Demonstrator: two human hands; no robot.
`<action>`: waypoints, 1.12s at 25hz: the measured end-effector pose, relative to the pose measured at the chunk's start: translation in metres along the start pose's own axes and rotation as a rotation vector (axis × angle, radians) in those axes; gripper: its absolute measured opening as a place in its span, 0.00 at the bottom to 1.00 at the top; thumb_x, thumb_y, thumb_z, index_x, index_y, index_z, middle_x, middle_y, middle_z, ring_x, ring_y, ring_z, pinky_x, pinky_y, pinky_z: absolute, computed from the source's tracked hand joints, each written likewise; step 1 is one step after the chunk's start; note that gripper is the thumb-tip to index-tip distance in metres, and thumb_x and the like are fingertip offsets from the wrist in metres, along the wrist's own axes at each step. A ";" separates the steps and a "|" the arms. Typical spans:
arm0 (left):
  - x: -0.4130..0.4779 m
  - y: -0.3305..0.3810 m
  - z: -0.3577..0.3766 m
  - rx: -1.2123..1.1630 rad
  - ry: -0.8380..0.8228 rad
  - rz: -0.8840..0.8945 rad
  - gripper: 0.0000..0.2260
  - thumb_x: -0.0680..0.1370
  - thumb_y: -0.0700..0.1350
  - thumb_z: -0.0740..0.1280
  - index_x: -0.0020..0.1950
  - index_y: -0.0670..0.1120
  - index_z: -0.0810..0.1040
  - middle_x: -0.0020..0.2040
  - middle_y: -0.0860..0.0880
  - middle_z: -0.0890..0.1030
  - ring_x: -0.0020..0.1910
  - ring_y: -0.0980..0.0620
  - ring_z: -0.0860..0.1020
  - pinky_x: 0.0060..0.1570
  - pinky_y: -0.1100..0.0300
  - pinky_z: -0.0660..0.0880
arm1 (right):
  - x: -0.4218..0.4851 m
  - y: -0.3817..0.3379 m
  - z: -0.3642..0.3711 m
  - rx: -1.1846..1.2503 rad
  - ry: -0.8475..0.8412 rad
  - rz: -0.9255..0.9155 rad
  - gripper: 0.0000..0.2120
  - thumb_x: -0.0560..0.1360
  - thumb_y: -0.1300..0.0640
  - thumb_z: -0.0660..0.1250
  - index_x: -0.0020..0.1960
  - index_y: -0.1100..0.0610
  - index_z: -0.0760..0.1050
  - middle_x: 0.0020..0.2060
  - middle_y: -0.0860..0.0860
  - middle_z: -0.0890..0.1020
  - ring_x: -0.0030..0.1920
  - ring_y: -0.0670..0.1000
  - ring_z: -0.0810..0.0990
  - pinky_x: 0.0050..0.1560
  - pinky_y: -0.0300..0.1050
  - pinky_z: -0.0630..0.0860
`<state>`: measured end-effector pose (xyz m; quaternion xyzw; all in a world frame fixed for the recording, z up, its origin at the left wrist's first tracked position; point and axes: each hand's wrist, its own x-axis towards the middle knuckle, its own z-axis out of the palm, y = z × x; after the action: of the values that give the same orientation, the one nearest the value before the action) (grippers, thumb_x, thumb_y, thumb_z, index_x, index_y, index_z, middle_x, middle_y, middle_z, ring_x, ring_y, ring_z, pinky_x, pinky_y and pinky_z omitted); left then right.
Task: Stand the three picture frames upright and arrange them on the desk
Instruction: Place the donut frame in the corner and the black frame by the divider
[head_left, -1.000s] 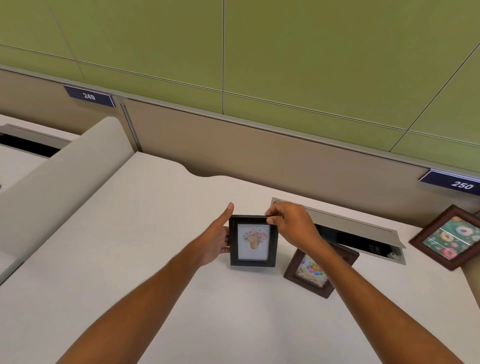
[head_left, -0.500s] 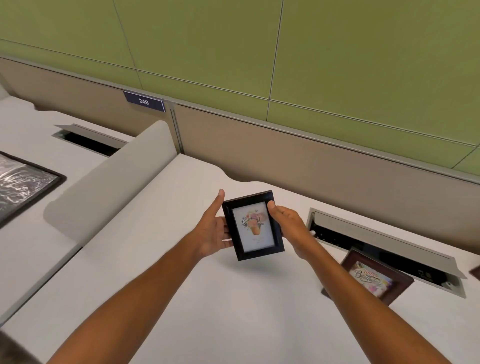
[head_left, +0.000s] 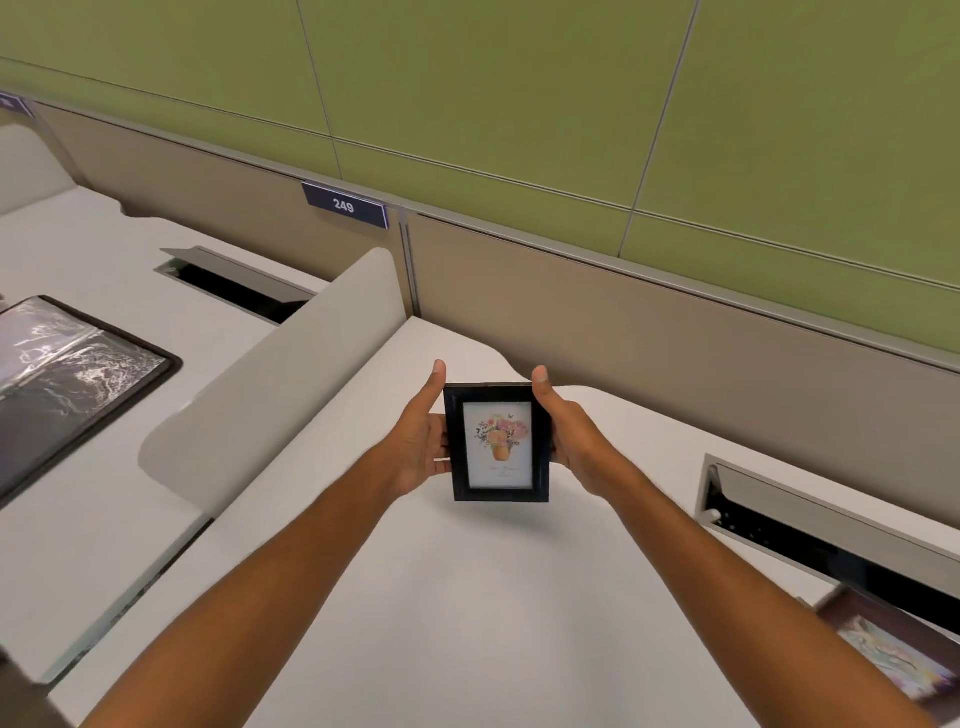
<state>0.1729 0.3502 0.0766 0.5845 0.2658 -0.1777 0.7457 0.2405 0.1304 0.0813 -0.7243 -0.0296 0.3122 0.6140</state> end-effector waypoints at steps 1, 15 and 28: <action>0.007 0.006 -0.010 -0.009 -0.002 0.000 0.53 0.66 0.87 0.57 0.68 0.45 0.84 0.62 0.44 0.89 0.67 0.42 0.84 0.73 0.43 0.76 | 0.012 -0.005 0.009 0.008 0.017 -0.004 0.39 0.75 0.19 0.57 0.64 0.47 0.85 0.57 0.49 0.90 0.63 0.54 0.86 0.71 0.63 0.78; 0.144 -0.048 -0.147 0.845 0.503 0.447 0.28 0.90 0.53 0.57 0.88 0.46 0.56 0.89 0.46 0.56 0.88 0.48 0.56 0.87 0.47 0.55 | 0.207 -0.062 0.063 0.125 0.043 -0.069 0.46 0.63 0.16 0.64 0.65 0.48 0.84 0.57 0.51 0.90 0.62 0.55 0.88 0.70 0.64 0.79; 0.187 -0.092 -0.176 1.546 0.547 0.537 0.38 0.85 0.71 0.44 0.90 0.49 0.48 0.90 0.47 0.46 0.89 0.46 0.44 0.87 0.42 0.50 | 0.328 -0.072 0.110 0.144 0.064 -0.065 0.34 0.74 0.21 0.60 0.59 0.47 0.85 0.54 0.51 0.91 0.61 0.56 0.88 0.70 0.65 0.78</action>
<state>0.2357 0.5052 -0.1387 0.9933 0.0932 0.0206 0.0652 0.4751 0.3836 0.0046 -0.6867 -0.0108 0.2702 0.6748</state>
